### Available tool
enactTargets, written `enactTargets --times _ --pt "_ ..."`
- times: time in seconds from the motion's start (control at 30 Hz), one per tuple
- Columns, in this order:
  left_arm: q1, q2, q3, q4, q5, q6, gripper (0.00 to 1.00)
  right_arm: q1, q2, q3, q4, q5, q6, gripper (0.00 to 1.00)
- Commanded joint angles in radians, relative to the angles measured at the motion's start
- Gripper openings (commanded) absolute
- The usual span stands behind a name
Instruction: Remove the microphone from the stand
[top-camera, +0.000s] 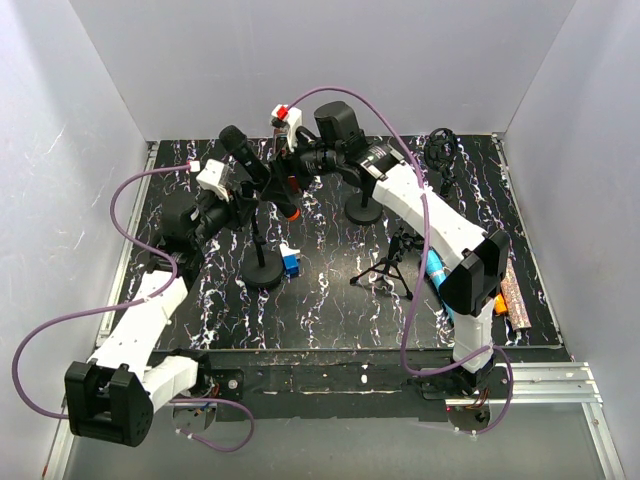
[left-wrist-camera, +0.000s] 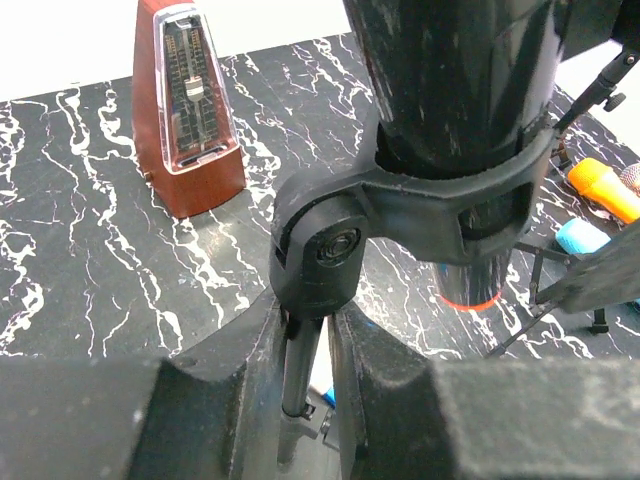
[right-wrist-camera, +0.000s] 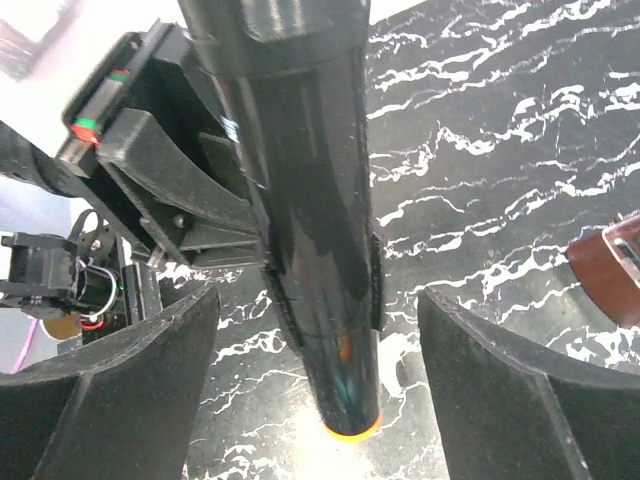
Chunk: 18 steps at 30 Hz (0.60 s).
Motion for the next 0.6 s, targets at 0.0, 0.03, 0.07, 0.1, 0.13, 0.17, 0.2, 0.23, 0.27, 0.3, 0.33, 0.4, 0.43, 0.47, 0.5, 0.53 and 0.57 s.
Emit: enactTargets --times 0.0,0.03,0.07,0.1,0.13,0.17,0.2,0.23,0.27,0.3,0.33,0.4,0.43,0.47,0.5,0.53,0.57 --pt "-0.003 -0.039 -0.010 0.009 0.010 0.003 0.00 0.018 -0.012 0.104 0.095 -0.086 0.032 0.88" --pt "-0.005 -0.041 -0.012 0.012 0.010 0.003 0.00 0.023 0.001 0.132 0.089 -0.081 0.038 0.89" --pt "-0.005 -0.041 -0.015 0.013 0.010 0.003 0.00 0.029 0.014 0.152 0.080 -0.077 0.040 0.89" --pt "-0.005 -0.039 -0.019 0.015 0.012 0.005 0.00 0.032 0.023 0.164 0.077 -0.070 0.041 0.89" --pt "-0.005 -0.042 -0.022 0.015 0.013 0.008 0.00 0.037 0.029 0.166 0.080 -0.060 0.043 0.89" --pt "-0.005 -0.044 -0.027 0.015 0.013 0.010 0.00 0.040 0.034 0.161 0.089 -0.048 0.046 0.89" --pt "-0.003 -0.047 -0.030 0.013 0.013 0.013 0.00 0.041 0.041 0.155 0.098 -0.040 0.050 0.89" --pt "-0.003 -0.049 -0.033 0.009 0.013 0.014 0.00 0.043 0.045 0.147 0.111 -0.034 0.053 0.89" --pt "-0.002 -0.050 -0.036 0.004 0.017 0.016 0.00 0.045 0.049 0.141 0.120 -0.028 0.053 0.89" --pt "0.000 -0.053 -0.039 0.001 0.021 0.016 0.00 0.046 0.057 0.138 0.128 -0.014 0.053 0.89" --pt "0.000 -0.053 -0.041 -0.004 0.024 0.016 0.00 0.049 0.061 0.135 0.137 0.000 0.050 0.88" --pt "0.001 -0.056 -0.038 -0.010 0.033 0.014 0.00 0.054 0.069 0.123 0.166 0.023 0.050 0.88" --pt "0.001 -0.055 -0.039 -0.014 0.036 0.016 0.00 0.055 0.072 0.114 0.181 0.034 0.044 0.87" --pt "0.003 -0.053 -0.036 -0.017 0.036 0.016 0.00 0.058 0.072 0.103 0.201 0.052 0.032 0.86" --pt "0.003 -0.053 -0.035 -0.019 0.033 0.016 0.00 0.063 0.069 0.091 0.235 0.074 0.037 0.85" --pt "0.003 -0.053 -0.035 -0.022 0.027 0.014 0.00 0.066 0.071 0.086 0.258 0.083 0.034 0.83" --pt "0.001 -0.053 -0.035 -0.024 0.027 0.017 0.00 0.068 0.071 0.081 0.279 0.092 0.017 0.81"
